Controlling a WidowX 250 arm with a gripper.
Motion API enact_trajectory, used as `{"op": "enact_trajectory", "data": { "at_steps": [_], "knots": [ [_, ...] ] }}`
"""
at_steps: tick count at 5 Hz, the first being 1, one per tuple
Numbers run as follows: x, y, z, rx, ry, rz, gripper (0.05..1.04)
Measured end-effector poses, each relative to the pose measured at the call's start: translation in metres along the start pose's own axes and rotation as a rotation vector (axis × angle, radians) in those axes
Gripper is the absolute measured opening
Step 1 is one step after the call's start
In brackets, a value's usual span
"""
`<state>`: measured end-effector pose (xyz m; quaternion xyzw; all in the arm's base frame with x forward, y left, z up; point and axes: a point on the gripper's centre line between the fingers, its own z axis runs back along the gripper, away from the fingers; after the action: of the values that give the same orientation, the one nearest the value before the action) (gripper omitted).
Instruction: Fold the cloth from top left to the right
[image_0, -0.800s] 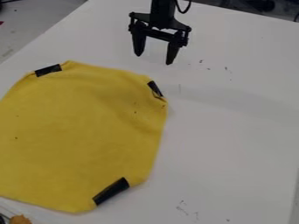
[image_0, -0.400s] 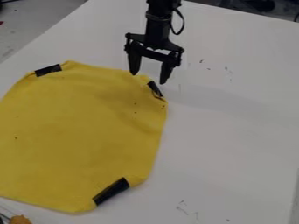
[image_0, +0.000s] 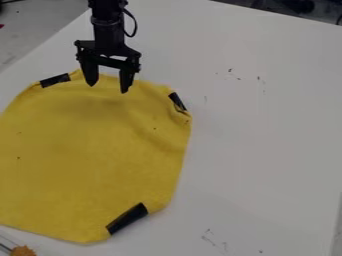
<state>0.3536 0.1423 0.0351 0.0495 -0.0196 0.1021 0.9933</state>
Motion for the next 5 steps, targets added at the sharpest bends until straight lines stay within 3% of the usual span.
{"op": "enact_trajectory", "data": {
  "at_steps": [1, 2, 4, 5],
  "knots": [
    [0.007, 0.05, 0.004, 0.007, -0.074, -0.001, 1.001],
    [0.018, 0.078, -0.005, 0.011, -0.091, -0.036, 1.001],
    [0.019, 0.097, -0.03, -0.017, -0.092, -0.028, 1.001],
    [0.023, 0.098, -0.032, -0.012, -0.126, -0.042, 0.957]
  ]
}}
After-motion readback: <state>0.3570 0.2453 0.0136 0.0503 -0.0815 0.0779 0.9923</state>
